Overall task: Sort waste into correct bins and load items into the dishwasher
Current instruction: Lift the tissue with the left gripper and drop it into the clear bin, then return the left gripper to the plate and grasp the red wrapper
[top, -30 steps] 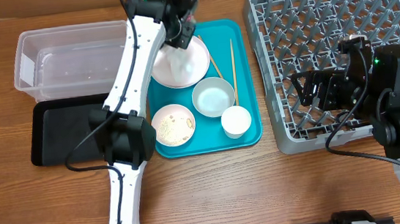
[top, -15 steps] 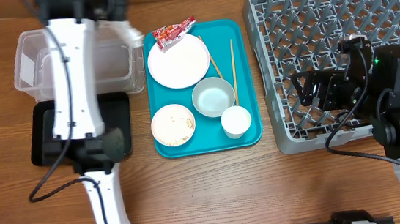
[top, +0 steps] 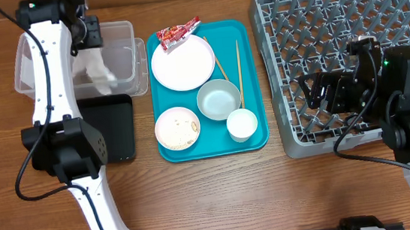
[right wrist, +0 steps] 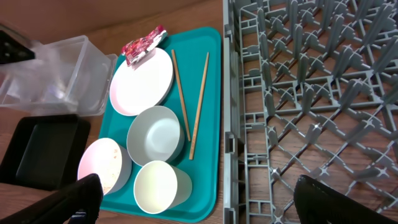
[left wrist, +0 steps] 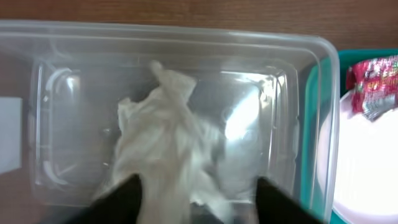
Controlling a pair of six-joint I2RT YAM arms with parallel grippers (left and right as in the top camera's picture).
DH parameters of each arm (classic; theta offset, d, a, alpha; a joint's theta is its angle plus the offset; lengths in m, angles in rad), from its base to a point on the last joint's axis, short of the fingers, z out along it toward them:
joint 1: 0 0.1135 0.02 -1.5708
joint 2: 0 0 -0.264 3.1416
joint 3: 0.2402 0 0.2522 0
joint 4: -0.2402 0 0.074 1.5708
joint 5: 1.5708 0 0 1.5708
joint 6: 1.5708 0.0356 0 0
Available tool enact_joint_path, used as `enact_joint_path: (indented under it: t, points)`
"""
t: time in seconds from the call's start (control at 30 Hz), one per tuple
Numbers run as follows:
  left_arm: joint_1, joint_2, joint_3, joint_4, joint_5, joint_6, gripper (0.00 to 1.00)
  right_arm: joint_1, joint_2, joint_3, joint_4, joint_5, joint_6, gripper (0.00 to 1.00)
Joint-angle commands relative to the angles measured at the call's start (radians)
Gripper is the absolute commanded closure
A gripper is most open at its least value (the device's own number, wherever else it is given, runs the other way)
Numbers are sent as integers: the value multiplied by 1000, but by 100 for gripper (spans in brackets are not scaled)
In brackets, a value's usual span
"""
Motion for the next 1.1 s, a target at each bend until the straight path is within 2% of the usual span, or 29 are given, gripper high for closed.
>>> enact_joint_path:
  t: [0.0, 0.07, 0.17, 0.23, 0.33, 0.37, 0.43, 0.6, 0.7, 0.87, 1.07]
  points:
    - [-15, 2, 1, 23, -2, -7, 19, -3, 2, 24, -3, -8, 4, 0]
    - [-18, 2, 19, 32, 2, -7, 14, -3, 2, 24, -5, -8, 4, 0]
    - [-26, 1, 64, 31, 50, -5, 14, -3, 2, 24, -6, -8, 4, 0]
    - [-37, 1, 105, 30, 130, 38, 15, -3, 2, 24, -6, -8, 4, 0]
    - [-80, 1, 163, 35, 363, 282, 9, -3, 2, 24, -5, -8, 4, 0]
    - [-108, 1, 170, 48, 372, 344, 7, -3, 2, 24, -6, -8, 4, 0]
    - [-154, 2, 167, 90, 304, 349, 0, -3, 2, 24, -12, -8, 4, 0]
    - [-266, 60, 145, 201, 77, 369, 0, -3, 2, 24, -27, -8, 3, 0]
    - [-306, 130, 145, 244, -10, 368, 0, -3, 2, 24, -32, -8, 3, 0]
    - [-319, 215, 145, 263, -9, 369, 0, -3, 2, 24, -42, -8, 3, 0]
    - [-319, 278, 145, 322, -5, 449, 0, -3, 2, 24, -45, -8, 3, 0]
